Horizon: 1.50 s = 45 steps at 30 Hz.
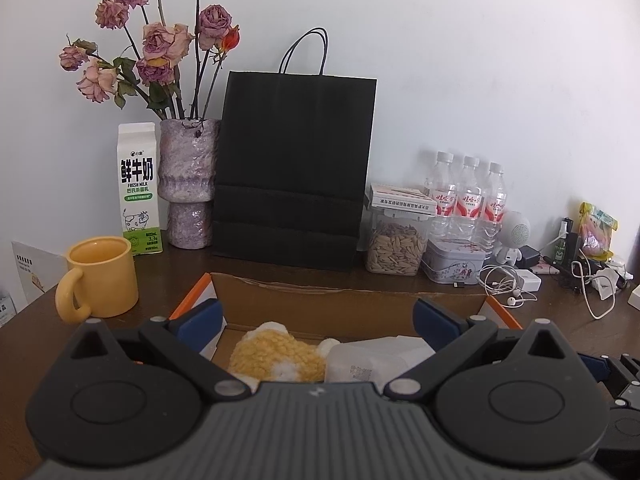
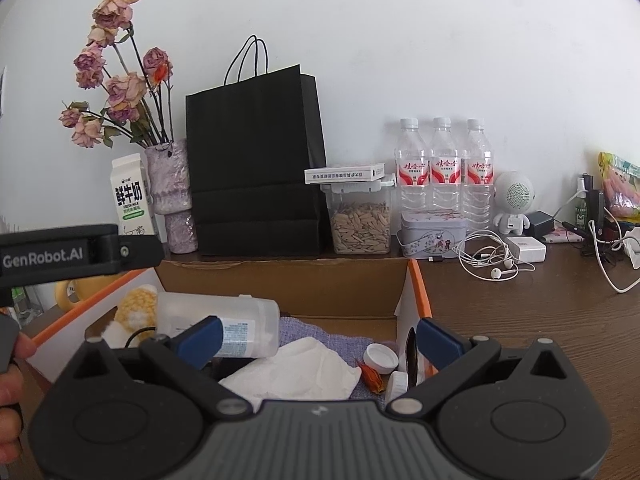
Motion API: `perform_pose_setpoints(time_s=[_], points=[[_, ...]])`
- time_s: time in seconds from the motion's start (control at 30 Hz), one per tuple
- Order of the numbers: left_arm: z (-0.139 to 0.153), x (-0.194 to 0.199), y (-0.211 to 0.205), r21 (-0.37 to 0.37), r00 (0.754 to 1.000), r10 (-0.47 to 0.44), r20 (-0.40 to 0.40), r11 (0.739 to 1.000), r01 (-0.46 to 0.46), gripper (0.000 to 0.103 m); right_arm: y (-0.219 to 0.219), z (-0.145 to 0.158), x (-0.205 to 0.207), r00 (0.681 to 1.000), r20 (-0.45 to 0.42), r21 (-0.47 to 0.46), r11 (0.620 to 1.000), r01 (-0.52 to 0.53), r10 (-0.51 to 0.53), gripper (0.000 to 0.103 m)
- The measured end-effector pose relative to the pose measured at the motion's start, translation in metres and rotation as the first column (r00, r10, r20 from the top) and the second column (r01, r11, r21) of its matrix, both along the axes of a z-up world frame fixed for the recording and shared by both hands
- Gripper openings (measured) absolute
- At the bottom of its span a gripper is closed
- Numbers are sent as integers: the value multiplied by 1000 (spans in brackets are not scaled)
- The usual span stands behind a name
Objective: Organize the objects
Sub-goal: 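Lower the container and orange item into the box and open both grippers, then withdraw both grippers up from the box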
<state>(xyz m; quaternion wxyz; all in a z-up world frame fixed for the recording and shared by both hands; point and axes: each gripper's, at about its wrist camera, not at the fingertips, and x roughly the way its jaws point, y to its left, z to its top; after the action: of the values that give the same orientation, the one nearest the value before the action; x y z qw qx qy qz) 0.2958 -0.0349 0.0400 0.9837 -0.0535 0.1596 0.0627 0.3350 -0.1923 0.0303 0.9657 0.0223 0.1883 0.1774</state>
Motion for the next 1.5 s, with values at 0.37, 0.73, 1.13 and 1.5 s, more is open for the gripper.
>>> perform_pose_setpoints(time_s=[0.37,0.73,1.13,1.5], points=[[-3,-21,-1,12,1000,-17,5,1000,17,103,-5,1,-14,999,32,-9,1000,6,-6,103],[-17,-60,10,-22,1000,-22,-20,1000,22,103,-8,-4,-55,996,91,-69,998,12,-6,103],[-23,-105,29,-13,998,-48,-51,999,48,103,-21,-15,-101,997,64,-93,995,-31,37,103],[-42,-142,71,19,988,30,-151,999,-28,103,-17,-27,-110,996,-44,-160,983,-87,81,101]])
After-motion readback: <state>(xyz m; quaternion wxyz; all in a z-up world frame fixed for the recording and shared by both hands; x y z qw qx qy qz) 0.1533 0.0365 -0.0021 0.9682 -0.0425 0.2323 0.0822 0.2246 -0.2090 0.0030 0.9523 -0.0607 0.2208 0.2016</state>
